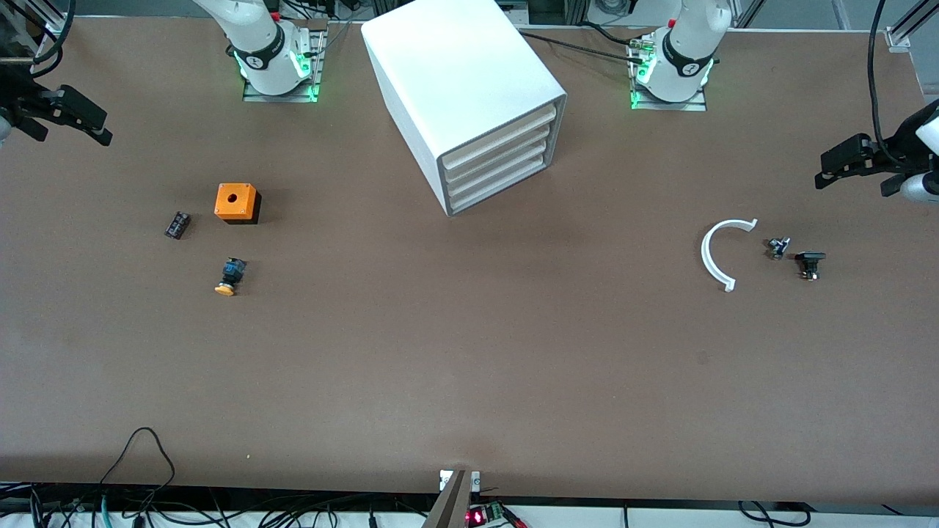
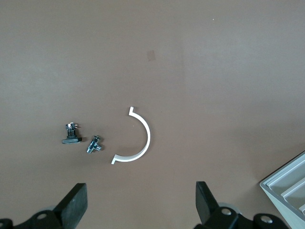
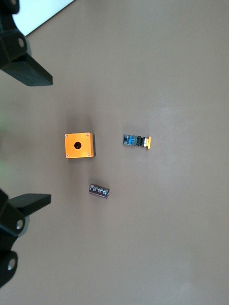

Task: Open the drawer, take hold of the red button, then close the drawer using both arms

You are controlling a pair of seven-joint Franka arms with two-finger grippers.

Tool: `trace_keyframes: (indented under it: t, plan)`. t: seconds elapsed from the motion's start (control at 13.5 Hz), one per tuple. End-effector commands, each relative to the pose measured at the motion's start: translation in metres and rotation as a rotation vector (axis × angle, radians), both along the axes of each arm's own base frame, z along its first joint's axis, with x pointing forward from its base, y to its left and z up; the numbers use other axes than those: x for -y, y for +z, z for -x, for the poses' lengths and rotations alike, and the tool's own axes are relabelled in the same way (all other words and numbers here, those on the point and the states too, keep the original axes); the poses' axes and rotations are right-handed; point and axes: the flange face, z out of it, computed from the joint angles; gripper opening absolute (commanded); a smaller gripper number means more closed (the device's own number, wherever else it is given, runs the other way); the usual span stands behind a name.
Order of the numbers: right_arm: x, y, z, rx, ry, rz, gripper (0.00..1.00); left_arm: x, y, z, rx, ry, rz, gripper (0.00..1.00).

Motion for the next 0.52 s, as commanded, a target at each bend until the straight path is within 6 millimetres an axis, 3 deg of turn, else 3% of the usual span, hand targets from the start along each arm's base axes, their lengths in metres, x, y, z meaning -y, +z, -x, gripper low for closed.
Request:
trace_keyframes:
  t: [0.0, 0.44]
  plan:
    - [-0.0018, -0.0001, 0.0089, 0.011, -0.003, -0.009, 1.0, 0.0102, 0.0124, 0.0023, 0.015, -0.044, 0.004, 1.0]
    - [-0.001, 0.0018, 0.0086, 0.013, 0.002, -0.009, 1.0, 0.0113, 0.0148, 0.0003, 0.016, -0.038, 0.005, 1.0]
